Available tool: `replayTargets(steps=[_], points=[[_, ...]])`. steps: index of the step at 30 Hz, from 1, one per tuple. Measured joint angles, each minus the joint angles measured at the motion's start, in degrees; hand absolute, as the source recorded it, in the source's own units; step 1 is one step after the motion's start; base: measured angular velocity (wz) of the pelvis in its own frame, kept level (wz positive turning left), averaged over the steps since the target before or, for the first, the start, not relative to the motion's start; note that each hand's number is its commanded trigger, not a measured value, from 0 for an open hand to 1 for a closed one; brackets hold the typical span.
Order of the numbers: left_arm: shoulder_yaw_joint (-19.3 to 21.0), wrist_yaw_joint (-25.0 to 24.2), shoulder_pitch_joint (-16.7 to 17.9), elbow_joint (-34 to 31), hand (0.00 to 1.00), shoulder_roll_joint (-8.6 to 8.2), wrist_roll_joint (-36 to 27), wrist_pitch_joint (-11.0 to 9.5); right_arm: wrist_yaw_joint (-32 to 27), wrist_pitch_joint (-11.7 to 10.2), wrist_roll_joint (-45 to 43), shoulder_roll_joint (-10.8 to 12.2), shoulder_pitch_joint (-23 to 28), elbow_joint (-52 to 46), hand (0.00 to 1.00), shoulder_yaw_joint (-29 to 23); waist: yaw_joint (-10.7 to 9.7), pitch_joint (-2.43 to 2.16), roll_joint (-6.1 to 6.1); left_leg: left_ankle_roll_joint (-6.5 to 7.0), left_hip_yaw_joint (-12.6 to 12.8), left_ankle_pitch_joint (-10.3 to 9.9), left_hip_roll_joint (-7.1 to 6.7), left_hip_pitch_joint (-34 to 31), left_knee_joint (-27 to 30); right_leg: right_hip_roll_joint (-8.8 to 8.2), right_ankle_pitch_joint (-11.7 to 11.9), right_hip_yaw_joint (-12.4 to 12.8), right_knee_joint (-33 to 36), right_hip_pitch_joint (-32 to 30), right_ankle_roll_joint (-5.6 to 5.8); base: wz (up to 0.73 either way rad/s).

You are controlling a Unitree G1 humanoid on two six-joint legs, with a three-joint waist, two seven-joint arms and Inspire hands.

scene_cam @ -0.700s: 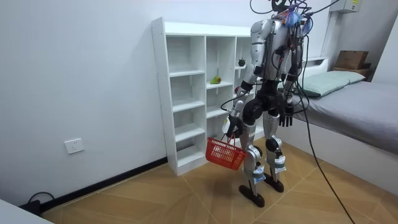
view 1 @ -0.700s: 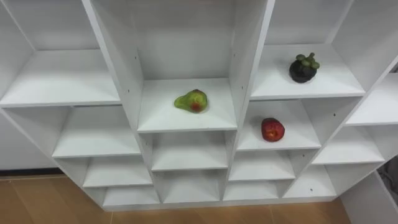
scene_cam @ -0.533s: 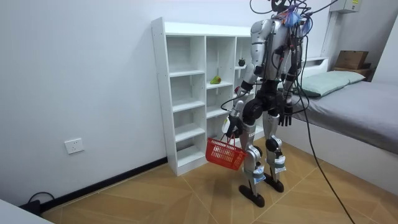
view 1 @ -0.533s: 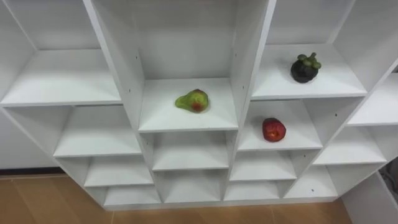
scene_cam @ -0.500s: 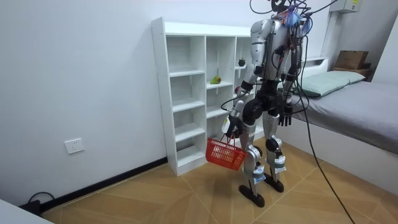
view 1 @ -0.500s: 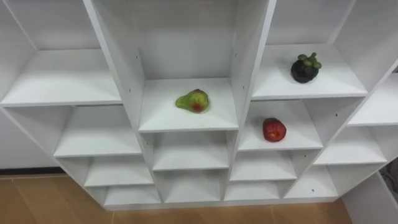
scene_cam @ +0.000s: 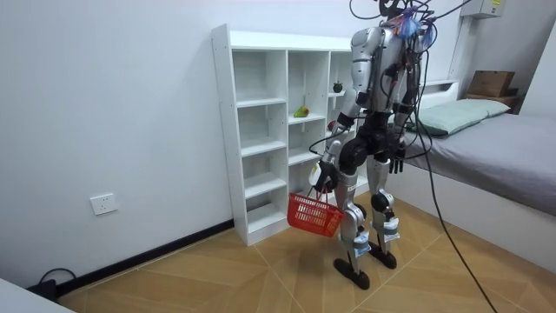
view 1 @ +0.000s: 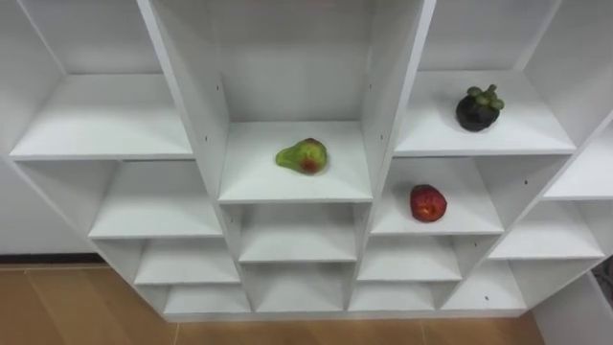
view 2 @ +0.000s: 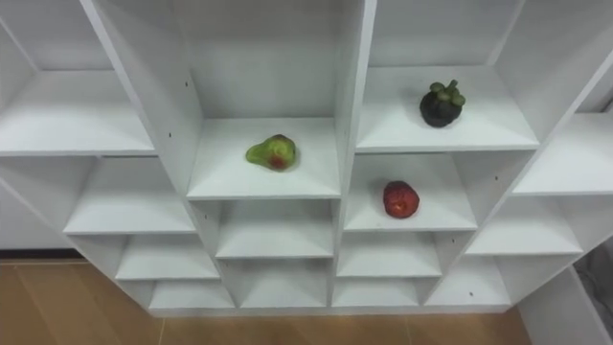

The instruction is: Collect fruits from the closet

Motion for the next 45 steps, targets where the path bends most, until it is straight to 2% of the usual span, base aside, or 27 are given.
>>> replayTargets(steps=[9, 18, 21, 30, 38, 45], points=[[1.2, 1.6, 0.0, -0.1, 1.00, -0.14, -0.8, -0.1, -1.2, -0.1, 3.3, 0.0, 0.3, 0.1, 0.00, 0.0, 0.2, -0.02, 0.20, -0.01, 0.0, 0.0, 0.05, 0.1, 0.1, 0.03, 0.0, 0.0, 0.1, 0.0, 0.00, 0.00], [6.9, 4.9, 0.2, 1.1, 1.00, -0.82, -3.3, -1.1, -2.8, -0.6, 3.5, 0.1, 1.2, 1.0, 0.00, -0.3, 0.3, -0.07, -0.11, 0.00, -0.1, 0.0, 0.06, 0.1, 0.3, 0.03, 0.0, 0.0, 0.3, -0.1, -0.02, 0.00], [8.2, 6.0, 0.3, 1.1, 1.00, -0.87, -4.4, -1.7, -2.9, -0.6, 2.9, 0.1, 1.2, 1.3, 0.00, -1.9, 0.2, -0.07, -0.04, 0.00, -0.3, 0.0, 0.06, 0.3, 0.3, 0.05, 0.0, 0.0, 0.2, 0.0, -0.02, 0.00], [11.7, 12.0, 0.3, 1.0, 1.00, -1.20, -12.1, -4.1, -4.4, -1.2, 2.5, 0.2, 1.1, 1.8, 0.00, -4.5, 0.4, -0.04, 0.09, 0.00, -0.4, 0.0, 0.08, 0.5, -0.1, 0.08, 0.0, 0.1, 0.2, 0.1, -0.02, 0.00], [11.9, 17.5, 0.3, 1.0, 1.00, -1.56, -21.3, -5.9, -5.7, -1.3, 5.0, 0.3, 0.7, 2.3, 0.00, -4.5, 0.2, -0.01, 0.07, 0.00, -0.4, 0.0, 0.06, 1.1, -0.5, 0.09, 0.0, 0.0, 0.0, 0.9, -0.01, 0.00], [12.0, 18.5, 0.7, 1.0, 1.00, -1.58, -25.6, -6.5, -6.7, -1.2, 9.4, 0.3, 0.6, 2.5, 0.00, -4.6, 0.5, -0.01, 0.02, 0.00, 0.0, 0.0, 0.08, 0.9, -0.5, 0.11, 0.0, 0.0, 0.1, 0.7, -0.01, 0.00]])
